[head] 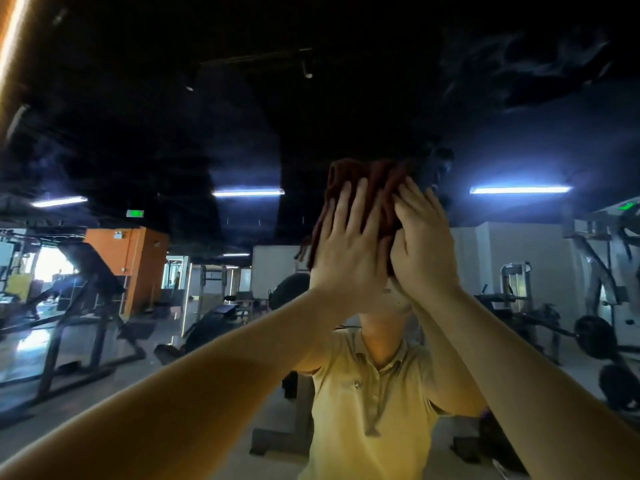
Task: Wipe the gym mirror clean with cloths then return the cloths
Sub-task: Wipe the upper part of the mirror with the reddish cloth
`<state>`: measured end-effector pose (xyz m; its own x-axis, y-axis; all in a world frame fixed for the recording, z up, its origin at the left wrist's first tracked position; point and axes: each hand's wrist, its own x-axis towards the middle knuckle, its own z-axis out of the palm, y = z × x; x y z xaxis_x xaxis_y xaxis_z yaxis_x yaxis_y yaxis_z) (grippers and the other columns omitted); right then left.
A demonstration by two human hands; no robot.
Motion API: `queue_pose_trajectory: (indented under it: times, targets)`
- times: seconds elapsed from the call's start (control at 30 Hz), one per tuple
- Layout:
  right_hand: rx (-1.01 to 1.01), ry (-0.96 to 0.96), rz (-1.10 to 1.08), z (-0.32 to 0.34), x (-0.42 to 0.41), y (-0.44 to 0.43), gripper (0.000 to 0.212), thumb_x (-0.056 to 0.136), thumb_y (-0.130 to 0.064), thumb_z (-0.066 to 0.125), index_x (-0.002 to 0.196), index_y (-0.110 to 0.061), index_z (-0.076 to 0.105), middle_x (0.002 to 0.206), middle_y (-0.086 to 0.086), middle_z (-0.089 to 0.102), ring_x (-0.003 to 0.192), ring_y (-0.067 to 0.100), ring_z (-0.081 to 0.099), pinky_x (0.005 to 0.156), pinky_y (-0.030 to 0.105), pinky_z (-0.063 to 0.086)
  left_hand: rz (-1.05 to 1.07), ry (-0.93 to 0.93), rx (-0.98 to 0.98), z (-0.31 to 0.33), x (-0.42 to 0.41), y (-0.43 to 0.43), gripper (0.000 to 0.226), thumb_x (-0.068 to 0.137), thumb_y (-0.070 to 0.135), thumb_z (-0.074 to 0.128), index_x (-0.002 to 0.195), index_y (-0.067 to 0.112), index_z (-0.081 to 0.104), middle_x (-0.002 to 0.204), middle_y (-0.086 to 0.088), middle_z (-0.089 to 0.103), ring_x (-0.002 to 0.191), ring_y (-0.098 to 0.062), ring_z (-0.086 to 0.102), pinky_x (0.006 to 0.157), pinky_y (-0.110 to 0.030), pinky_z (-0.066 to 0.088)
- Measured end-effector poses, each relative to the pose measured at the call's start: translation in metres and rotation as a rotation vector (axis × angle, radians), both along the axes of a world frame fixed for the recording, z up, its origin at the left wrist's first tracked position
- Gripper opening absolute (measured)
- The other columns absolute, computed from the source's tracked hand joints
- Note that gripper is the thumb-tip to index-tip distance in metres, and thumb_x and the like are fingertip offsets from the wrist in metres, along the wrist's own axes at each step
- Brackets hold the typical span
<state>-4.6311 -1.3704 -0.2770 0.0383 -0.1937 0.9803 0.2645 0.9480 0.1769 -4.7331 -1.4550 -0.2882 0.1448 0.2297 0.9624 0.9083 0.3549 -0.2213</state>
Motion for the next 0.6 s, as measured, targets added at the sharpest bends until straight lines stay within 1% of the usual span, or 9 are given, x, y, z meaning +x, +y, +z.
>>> queue_pose_trajectory:
  times: [0.03,0.1,0.17,0.27,0.33,0.4,0.47,0.53,0.6]
  targets:
    - [0.013,-0.032,0.006,-0.005,0.007,0.004,0.051,0.098,0.002,0.048,0.148,0.001,0.049,0.154,0.02,0.05,0.149,0.008,0.021,0.125,0.048,0.02,-0.004,0.052,-0.065,-0.006,-0.001,-0.003,0.063,0.111,0.041,0.02,0.168,0.017,0.009,0.176,-0.009,0.002,0.163,-0.026,-0.006,0.131,-0.04,-0.008]
    - [0.045,-0.125,-0.109,-0.023,0.021,0.014,0.057,0.096,-0.001,0.05,0.152,-0.002,0.045,0.159,0.017,0.045,0.154,0.02,0.028,0.127,0.051,0.024,0.029,0.154,-0.157,-0.009,-0.025,-0.025,0.063,0.112,0.047,0.02,0.168,0.022,0.011,0.176,-0.007,0.003,0.163,-0.024,-0.005,0.131,-0.042,-0.008]
    - [0.06,-0.165,-0.253,-0.049,0.028,0.022,0.061,0.096,-0.01,0.046,0.156,-0.003,0.038,0.166,0.015,0.035,0.156,0.028,0.027,0.126,0.054,0.028,0.096,0.099,-0.133,-0.013,-0.069,-0.06,0.068,0.109,0.059,0.02,0.168,0.029,0.009,0.177,-0.004,0.001,0.163,-0.024,-0.003,0.132,-0.05,-0.001]
    - [0.025,-0.168,-0.303,-0.082,0.033,0.024,0.064,0.1,-0.025,0.032,0.159,-0.003,0.031,0.17,0.016,0.025,0.159,0.031,0.02,0.126,0.057,0.026,0.179,-0.307,0.111,-0.031,-0.125,-0.113,0.08,0.103,0.068,0.02,0.169,0.025,0.005,0.177,-0.006,-0.002,0.163,-0.027,-0.004,0.131,-0.053,0.003]
    - [0.002,-0.18,-0.3,-0.099,0.031,0.023,0.063,0.103,-0.028,0.028,0.161,-0.003,0.03,0.171,0.016,0.021,0.16,0.03,0.016,0.127,0.058,0.023,0.183,-0.581,0.241,-0.04,-0.128,-0.121,0.089,0.098,0.071,0.014,0.169,0.018,0.004,0.176,-0.01,-0.004,0.162,-0.03,-0.005,0.131,-0.052,0.001]
    - [-0.003,-0.179,-0.293,-0.109,0.03,0.021,0.061,0.105,-0.029,0.027,0.16,-0.003,0.031,0.171,0.016,0.021,0.16,0.03,0.014,0.127,0.058,0.023,0.14,-0.696,0.318,-0.036,-0.102,-0.099,0.093,0.096,0.07,0.008,0.168,0.012,0.003,0.176,-0.013,-0.008,0.162,-0.032,-0.008,0.131,-0.052,-0.002]
    - [-0.006,-0.169,-0.27,-0.111,0.03,0.019,0.059,0.106,-0.028,0.027,0.159,-0.002,0.033,0.17,0.016,0.022,0.16,0.03,0.015,0.127,0.058,0.023,0.132,-0.576,0.292,-0.037,-0.066,-0.066,0.086,0.101,0.065,0.008,0.168,0.012,0.001,0.175,-0.011,-0.011,0.162,-0.031,-0.011,0.131,-0.052,-0.003]
    - [-0.013,-0.18,-0.243,-0.109,0.032,0.019,0.058,0.106,-0.026,0.027,0.158,-0.002,0.036,0.169,0.016,0.024,0.16,0.029,0.015,0.127,0.058,0.022,0.115,-0.333,0.19,-0.051,-0.026,-0.031,0.076,0.107,0.059,0.01,0.168,0.017,-0.004,0.176,-0.008,-0.013,0.162,-0.028,-0.013,0.131,-0.049,-0.006]
    - [-0.011,-0.18,-0.199,-0.109,0.034,0.019,0.056,0.104,-0.021,0.032,0.155,-0.001,0.042,0.167,0.017,0.03,0.159,0.03,0.021,0.126,0.058,0.023,0.074,-0.085,0.032,-0.07,0.003,-0.005,0.068,0.111,0.05,0.016,0.169,0.02,0.0,0.176,-0.007,-0.008,0.162,-0.028,-0.01,0.131,-0.048,-0.005]
